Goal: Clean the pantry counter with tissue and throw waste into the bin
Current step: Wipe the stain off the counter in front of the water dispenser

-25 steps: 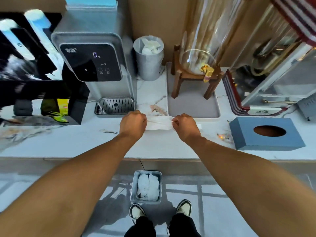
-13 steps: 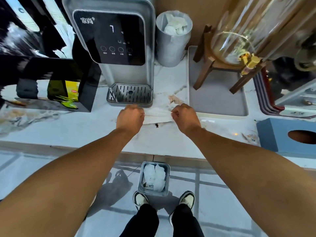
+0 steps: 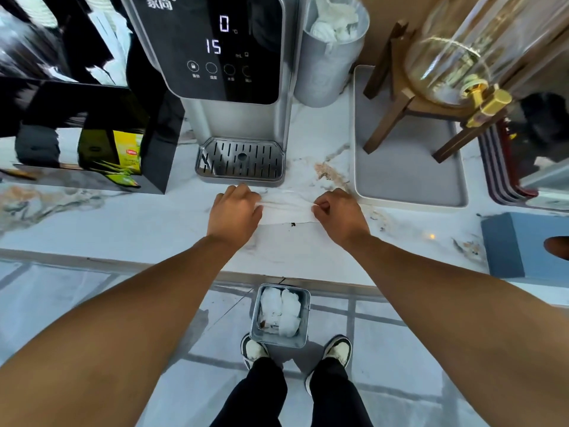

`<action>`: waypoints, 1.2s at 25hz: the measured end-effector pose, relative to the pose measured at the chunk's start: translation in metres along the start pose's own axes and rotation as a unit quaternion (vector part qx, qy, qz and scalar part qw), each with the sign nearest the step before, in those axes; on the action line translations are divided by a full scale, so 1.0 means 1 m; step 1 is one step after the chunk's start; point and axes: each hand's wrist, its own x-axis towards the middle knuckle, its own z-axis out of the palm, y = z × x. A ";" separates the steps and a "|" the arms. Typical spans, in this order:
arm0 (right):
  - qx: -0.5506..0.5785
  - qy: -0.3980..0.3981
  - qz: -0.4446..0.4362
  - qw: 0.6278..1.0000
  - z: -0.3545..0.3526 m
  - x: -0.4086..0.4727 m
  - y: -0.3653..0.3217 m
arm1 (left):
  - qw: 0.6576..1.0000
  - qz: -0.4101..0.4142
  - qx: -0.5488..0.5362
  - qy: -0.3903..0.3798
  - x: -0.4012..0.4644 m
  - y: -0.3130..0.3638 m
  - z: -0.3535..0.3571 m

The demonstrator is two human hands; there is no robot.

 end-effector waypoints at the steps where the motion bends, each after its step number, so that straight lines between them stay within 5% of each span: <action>1: -0.002 0.004 0.001 1.000 0.000 0.000 0.001 | 1.000 0.002 -0.007 0.003 -0.001 0.000 -0.001; 7: -0.021 0.034 -0.039 0.998 -0.004 0.002 -0.014 | 0.999 0.019 -0.008 0.047 -0.009 -0.012 -0.008; 16: -0.006 -0.067 -0.078 0.995 0.011 0.015 -0.030 | 0.997 0.072 -0.007 0.018 -0.020 -0.029 0.026; 30: 0.119 0.061 -0.040 0.990 0.021 0.030 -0.018 | 0.996 0.058 -0.047 0.050 -0.021 -0.032 0.039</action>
